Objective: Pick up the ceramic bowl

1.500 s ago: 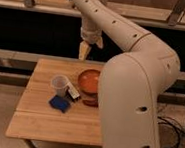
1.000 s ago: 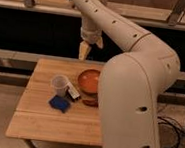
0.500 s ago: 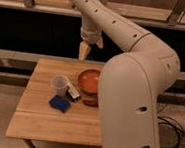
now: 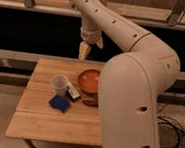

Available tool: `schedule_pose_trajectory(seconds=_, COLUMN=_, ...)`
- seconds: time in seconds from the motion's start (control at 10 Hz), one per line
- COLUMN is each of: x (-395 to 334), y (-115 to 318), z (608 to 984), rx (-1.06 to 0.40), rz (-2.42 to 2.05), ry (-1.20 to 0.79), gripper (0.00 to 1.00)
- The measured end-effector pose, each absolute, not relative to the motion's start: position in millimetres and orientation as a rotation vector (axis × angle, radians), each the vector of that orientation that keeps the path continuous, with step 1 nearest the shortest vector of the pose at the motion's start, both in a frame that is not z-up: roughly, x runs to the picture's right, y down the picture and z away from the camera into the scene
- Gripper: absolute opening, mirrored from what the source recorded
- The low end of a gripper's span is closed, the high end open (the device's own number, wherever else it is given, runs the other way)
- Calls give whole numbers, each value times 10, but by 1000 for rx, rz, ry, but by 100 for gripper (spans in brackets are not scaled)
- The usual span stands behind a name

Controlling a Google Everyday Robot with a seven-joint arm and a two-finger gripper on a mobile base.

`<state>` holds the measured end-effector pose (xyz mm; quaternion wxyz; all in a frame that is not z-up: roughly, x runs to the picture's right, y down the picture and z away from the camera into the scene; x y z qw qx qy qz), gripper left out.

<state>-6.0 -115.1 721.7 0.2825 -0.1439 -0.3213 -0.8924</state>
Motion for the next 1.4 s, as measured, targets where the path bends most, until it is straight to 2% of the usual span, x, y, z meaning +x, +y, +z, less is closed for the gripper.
schedule_pose_trajectory(seconds=0.8, x=-32, y=-1226, z=7230, rx=-390, rz=-2423, ry=-834, gripper=80)
schedule_pose_trajectory(seconds=1.4, x=220, y=-1250, z=7488, rx=-253, rz=-2442, ry=-837, gripper=80)
